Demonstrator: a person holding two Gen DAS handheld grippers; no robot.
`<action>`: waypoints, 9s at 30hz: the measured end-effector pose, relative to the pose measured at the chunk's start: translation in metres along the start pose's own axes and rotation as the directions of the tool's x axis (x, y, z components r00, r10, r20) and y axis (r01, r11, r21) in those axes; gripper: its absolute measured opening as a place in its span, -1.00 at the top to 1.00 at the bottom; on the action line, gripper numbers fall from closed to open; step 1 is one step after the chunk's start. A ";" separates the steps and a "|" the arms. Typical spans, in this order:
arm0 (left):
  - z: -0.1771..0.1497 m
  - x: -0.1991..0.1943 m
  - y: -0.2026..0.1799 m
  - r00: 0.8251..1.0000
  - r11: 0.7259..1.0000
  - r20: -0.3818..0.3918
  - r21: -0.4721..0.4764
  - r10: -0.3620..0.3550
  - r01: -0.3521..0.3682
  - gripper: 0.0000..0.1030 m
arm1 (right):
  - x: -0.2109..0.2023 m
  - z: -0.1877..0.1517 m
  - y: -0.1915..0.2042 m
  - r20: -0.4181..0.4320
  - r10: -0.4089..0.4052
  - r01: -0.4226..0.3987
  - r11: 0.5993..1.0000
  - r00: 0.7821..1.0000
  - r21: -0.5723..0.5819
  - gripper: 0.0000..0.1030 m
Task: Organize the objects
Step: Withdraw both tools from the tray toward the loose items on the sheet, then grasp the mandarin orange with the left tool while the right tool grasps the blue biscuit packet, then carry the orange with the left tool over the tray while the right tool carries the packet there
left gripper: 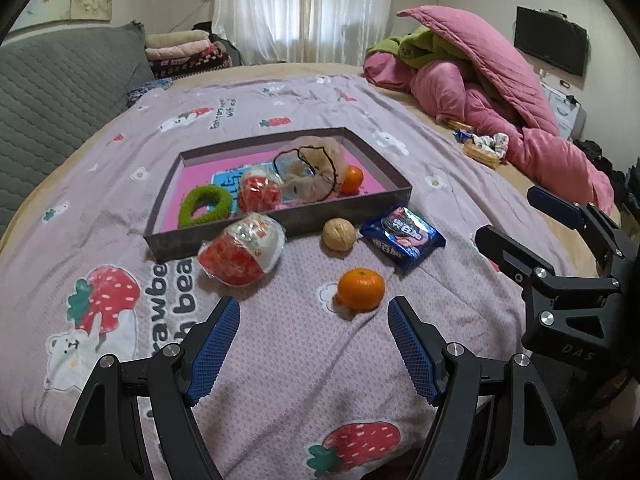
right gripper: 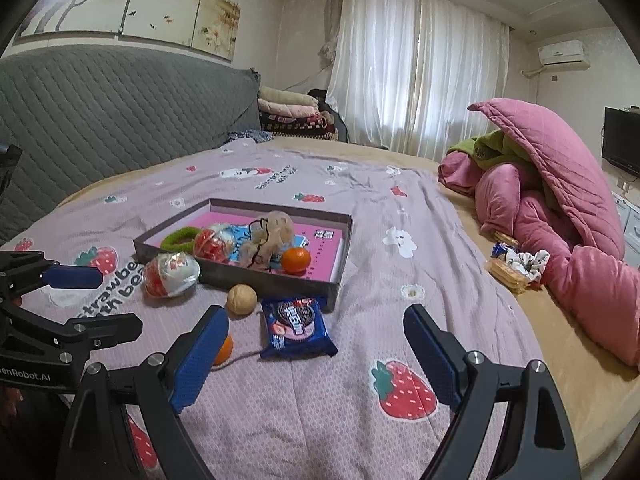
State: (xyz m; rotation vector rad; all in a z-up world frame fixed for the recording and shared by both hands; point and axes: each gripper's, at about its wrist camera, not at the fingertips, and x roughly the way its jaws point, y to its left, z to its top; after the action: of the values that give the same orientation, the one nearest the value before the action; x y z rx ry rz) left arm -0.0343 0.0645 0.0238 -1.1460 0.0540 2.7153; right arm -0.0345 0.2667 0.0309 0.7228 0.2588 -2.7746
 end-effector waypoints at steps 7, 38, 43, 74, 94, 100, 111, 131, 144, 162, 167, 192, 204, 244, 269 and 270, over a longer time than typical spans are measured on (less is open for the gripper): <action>-0.008 0.008 -0.007 0.999 1.000 -0.030 0.010 -0.013 0.013 -0.51 | 0.004 -0.006 0.004 -0.032 0.009 -0.010 1.000 0.999 -0.022 -0.73; -0.020 0.043 -0.010 0.994 0.999 -0.104 0.015 -0.038 0.040 -0.50 | 0.034 -0.024 0.007 -0.144 0.005 -0.014 0.998 0.990 -0.061 -0.73; -0.021 0.050 -0.008 0.993 0.999 -0.114 0.009 -0.043 0.044 -0.50 | 0.037 -0.025 0.008 -0.150 0.004 -0.014 0.998 0.989 -0.063 -0.73; -0.014 0.087 -0.006 0.991 0.997 -0.116 -0.013 -0.073 0.072 -0.50 | 0.067 -0.015 -0.002 -0.176 0.035 -0.043 0.998 0.984 -0.044 -0.73; -0.008 0.099 -0.011 0.993 0.998 -0.097 -0.005 -0.066 0.066 -0.50 | 0.096 -0.007 -0.005 -0.230 0.102 -0.106 0.994 0.968 -0.008 -0.73; -0.005 0.103 -0.014 0.993 0.997 -0.091 -0.008 -0.072 0.072 -0.50 | 0.104 -0.005 -0.003 -0.244 0.120 -0.125 0.992 0.962 -0.007 -0.73; -0.003 0.111 -0.017 0.994 0.998 -0.092 -0.016 -0.061 0.059 -0.50 | 0.135 -0.003 0.000 -0.349 0.136 -0.147 0.989 0.927 -0.006 -0.65; 0.002 0.109 -0.009 0.986 0.991 -0.102 -0.045 -0.128 0.124 0.05 | 0.138 -0.010 0.009 -0.360 0.140 -0.177 0.982 0.923 -0.072 0.00; -0.005 0.096 -0.002 0.984 0.988 -0.097 -0.061 -0.147 0.142 0.22 | 0.127 -0.013 0.010 -0.328 0.135 -0.171 0.982 0.935 -0.082 0.00; 0.001 0.061 0.014 0.992 0.990 -0.024 -0.069 -0.126 0.124 0.23 | 0.091 0.000 0.008 -0.188 0.203 -0.205 0.979 0.961 0.011 0.00; 0.006 0.046 0.019 0.994 0.992 0.021 -0.069 -0.108 0.110 0.23 | 0.076 0.007 0.006 -0.122 0.207 -0.204 0.978 0.971 0.035 0.00; 0.026 0.016 0.060 0.993 0.991 0.117 -0.122 -0.032 0.046 0.22 | 0.049 0.036 0.019 -0.014 0.165 -0.164 0.986 0.986 0.025 0.00; 0.044 0.007 0.077 0.986 0.990 0.168 -0.138 0.004 0.020 0.22 | 0.048 0.060 0.024 0.032 0.175 -0.175 0.984 0.984 0.018 0.00; 0.112 0.048 0.125 0.977 0.988 0.203 -0.155 0.060 -0.028 0.22 | 0.104 0.112 0.012 0.061 0.128 -0.130 0.991 0.990 0.026 -0.01; 0.115 0.089 0.146 0.977 0.985 0.199 -0.168 0.073 -0.039 0.22 | 0.145 0.103 -0.011 0.015 0.096 -0.097 0.993 0.995 0.072 -0.01; 0.114 0.089 0.146 0.977 0.985 0.198 -0.167 0.074 -0.041 0.22 | 0.146 0.100 -0.012 0.008 0.098 -0.098 0.992 0.995 0.073 -0.01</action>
State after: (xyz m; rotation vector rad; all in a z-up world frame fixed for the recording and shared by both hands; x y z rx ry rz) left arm -0.2040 -0.0518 0.0342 -0.9106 -0.1692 2.9185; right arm -0.2056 0.2243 0.0455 0.7264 0.1174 -2.7045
